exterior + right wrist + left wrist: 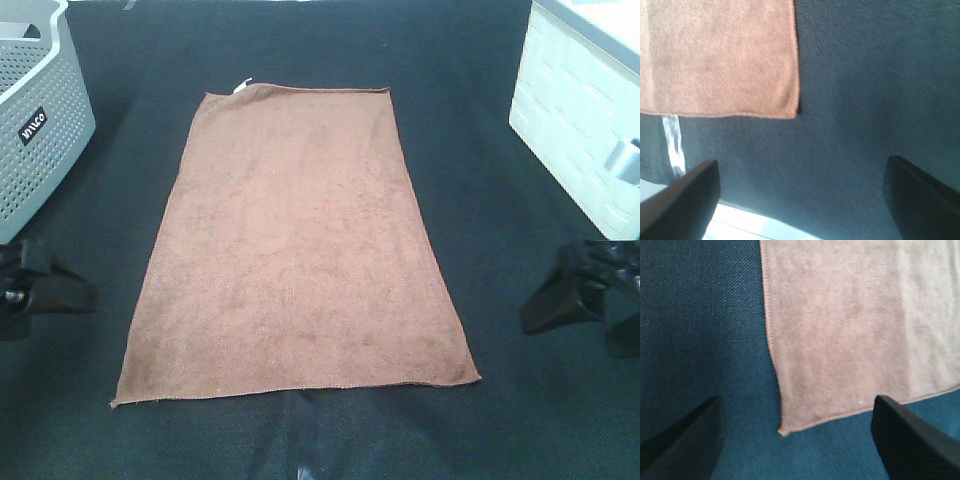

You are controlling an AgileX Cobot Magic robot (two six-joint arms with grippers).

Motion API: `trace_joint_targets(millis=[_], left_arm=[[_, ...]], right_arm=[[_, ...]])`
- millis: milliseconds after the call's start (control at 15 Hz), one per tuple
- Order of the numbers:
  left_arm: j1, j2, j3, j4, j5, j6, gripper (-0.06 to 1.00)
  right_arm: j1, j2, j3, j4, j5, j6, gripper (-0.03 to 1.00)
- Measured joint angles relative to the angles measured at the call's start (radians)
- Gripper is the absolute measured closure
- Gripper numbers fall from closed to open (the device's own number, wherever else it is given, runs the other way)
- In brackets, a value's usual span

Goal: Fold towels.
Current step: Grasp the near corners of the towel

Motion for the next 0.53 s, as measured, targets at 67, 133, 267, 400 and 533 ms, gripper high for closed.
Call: trace_joint_targets(millis=[67, 133, 267, 400, 533], left_arm=[[0.000, 0.028, 0.000, -0.026, -0.004, 0.030, 0.19], [0.000, 0.076, 0.000, -0.073, -0.005, 0.070, 0.19], [0.000, 0.135, -0.001, -0.123, -0.005, 0.098, 0.19], [0.000, 0.213, 0.001, -0.184, -0.007, 0.145, 0.19], [0.000, 0.241, 0.001, -0.223, -0.007, 0.177, 0.19]], right_arm=[[0.000, 0.038, 0.000, 0.039, -0.024, -0.046, 0.13], [0.000, 0.100, 0.000, 0.099, -0.057, -0.110, 0.14], [0.000, 0.168, 0.000, 0.187, -0.081, -0.200, 0.15], [0.000, 0.250, -0.001, 0.302, -0.089, -0.326, 0.16], [0.000, 0.279, -0.002, 0.355, -0.095, -0.378, 0.16]])
